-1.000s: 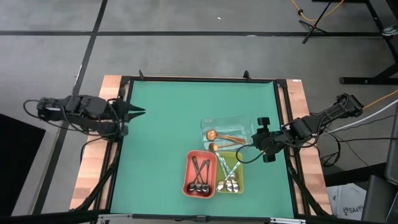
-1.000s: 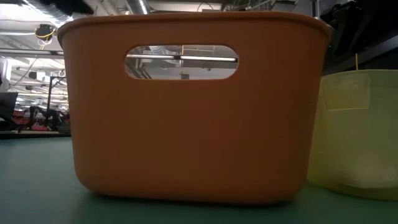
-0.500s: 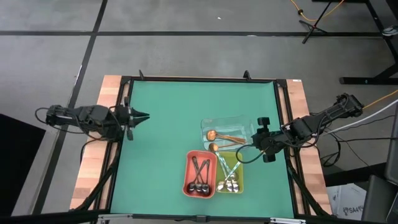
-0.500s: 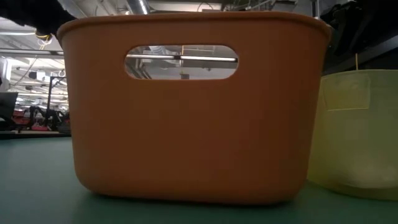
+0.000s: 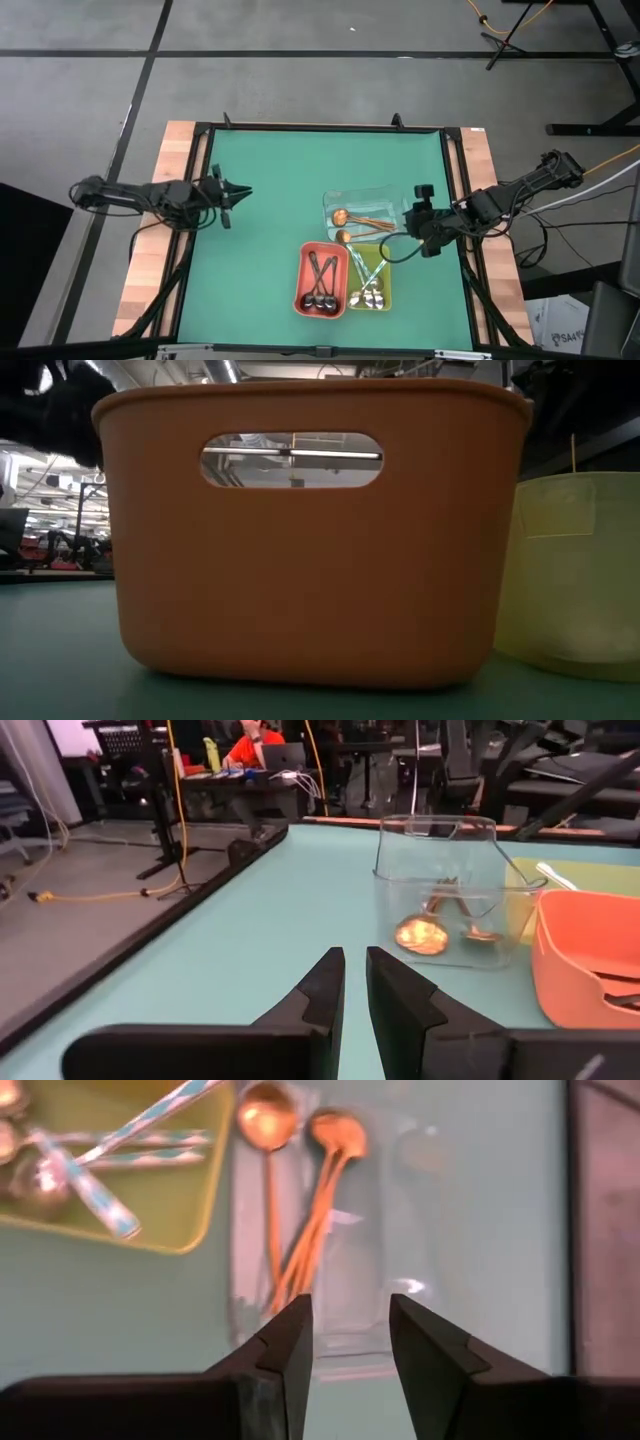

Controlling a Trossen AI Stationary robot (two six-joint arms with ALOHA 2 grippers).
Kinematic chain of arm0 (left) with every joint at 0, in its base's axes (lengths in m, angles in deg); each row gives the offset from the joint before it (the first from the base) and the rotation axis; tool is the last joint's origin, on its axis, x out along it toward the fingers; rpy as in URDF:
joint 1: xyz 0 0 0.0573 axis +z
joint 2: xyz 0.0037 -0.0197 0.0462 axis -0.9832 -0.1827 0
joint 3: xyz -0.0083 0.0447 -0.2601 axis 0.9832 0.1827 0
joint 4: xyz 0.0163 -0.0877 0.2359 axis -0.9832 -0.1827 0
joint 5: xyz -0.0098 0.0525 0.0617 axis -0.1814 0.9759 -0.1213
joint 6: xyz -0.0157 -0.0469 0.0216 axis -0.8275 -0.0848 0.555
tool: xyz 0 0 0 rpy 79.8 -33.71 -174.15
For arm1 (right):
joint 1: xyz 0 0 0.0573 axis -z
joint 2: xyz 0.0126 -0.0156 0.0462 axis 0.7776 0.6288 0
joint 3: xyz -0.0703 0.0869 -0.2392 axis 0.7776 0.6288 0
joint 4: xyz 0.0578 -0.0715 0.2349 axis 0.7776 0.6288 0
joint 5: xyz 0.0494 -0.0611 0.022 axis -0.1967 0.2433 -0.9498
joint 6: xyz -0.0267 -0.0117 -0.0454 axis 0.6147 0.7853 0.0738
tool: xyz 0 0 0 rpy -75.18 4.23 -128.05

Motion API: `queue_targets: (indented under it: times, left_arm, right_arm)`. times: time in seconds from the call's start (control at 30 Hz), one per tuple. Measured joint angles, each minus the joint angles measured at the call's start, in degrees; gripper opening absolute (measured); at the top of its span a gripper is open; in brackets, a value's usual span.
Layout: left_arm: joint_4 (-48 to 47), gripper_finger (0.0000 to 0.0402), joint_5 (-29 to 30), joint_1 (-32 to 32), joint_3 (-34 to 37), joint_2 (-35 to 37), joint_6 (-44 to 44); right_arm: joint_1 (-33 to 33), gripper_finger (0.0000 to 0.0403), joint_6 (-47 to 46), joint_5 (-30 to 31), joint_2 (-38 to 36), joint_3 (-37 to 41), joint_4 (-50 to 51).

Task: Sort silverware by color (type)
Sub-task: Return to Home Position

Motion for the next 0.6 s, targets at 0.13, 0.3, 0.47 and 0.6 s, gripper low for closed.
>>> queue_targets:
  times: [0.13,0.3,0.47,0.6]
  left_arm:
    - [5.77,0.0039,-3.23,2.42,5.22,-0.02,-2.09]
    - [13.78,0.0039,-8.11,5.86,8.07,-0.47,-3.06]
    - [13.93,0.0039,-8.82,9.21,8.13,0.0,-3.14]
    - [13.77,0.0039,-10.26,12.29,8.13,-0.02,-3.14]
  right_arm:
    - [0.01,0.0124,0.01,4.87,0.0,-2.59,0.51]
    - [0.02,0.0124,0.2,9.32,-0.18,-9.45,3.63]
    - [0.01,0.0124,0.2,10.16,-1.67,-18.7,10.12]
    - [0.02,0.0124,0.2,10.51,-5.52,-24.03,12.84]
